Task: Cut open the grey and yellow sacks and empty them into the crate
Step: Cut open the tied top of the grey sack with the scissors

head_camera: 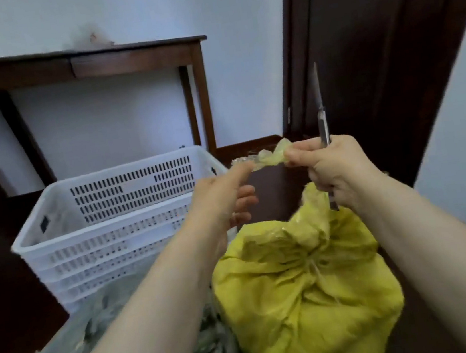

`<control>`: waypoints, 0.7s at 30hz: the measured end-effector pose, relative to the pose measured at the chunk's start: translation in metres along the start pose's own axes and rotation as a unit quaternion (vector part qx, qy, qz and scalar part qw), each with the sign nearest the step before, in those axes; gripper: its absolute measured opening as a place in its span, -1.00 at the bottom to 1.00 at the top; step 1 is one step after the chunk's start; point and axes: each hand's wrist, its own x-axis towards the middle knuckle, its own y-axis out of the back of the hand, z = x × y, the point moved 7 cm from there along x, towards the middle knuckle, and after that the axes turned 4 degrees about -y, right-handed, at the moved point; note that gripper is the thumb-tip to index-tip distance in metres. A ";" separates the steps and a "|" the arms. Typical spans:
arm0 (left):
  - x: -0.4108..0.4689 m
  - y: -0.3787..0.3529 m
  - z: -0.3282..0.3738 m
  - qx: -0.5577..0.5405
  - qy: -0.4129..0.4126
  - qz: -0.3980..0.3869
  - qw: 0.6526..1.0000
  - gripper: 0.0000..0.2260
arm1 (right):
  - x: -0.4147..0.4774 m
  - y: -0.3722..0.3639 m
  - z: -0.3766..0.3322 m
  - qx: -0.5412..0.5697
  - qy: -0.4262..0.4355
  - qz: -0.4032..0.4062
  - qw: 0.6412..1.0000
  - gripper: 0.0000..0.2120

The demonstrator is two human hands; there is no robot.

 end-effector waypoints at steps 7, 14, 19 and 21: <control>0.026 -0.175 -0.024 0.141 -0.030 -0.092 0.985 -0.82 | 0.017 0.194 0.017 -0.007 -0.077 0.185 0.980 -0.72; -0.010 -0.335 -0.061 0.291 -0.095 -0.253 0.918 -0.85 | -0.022 0.399 0.037 -0.127 -0.151 0.350 0.916 -0.93; -0.044 -0.417 -0.100 0.300 -0.080 -0.351 0.883 -0.95 | -0.060 0.508 0.067 -0.270 -0.229 0.402 0.844 -0.88; -0.054 -0.438 -0.122 0.303 -0.049 -0.379 0.873 -0.93 | -0.071 0.530 0.082 -0.298 -0.252 0.411 0.824 -0.83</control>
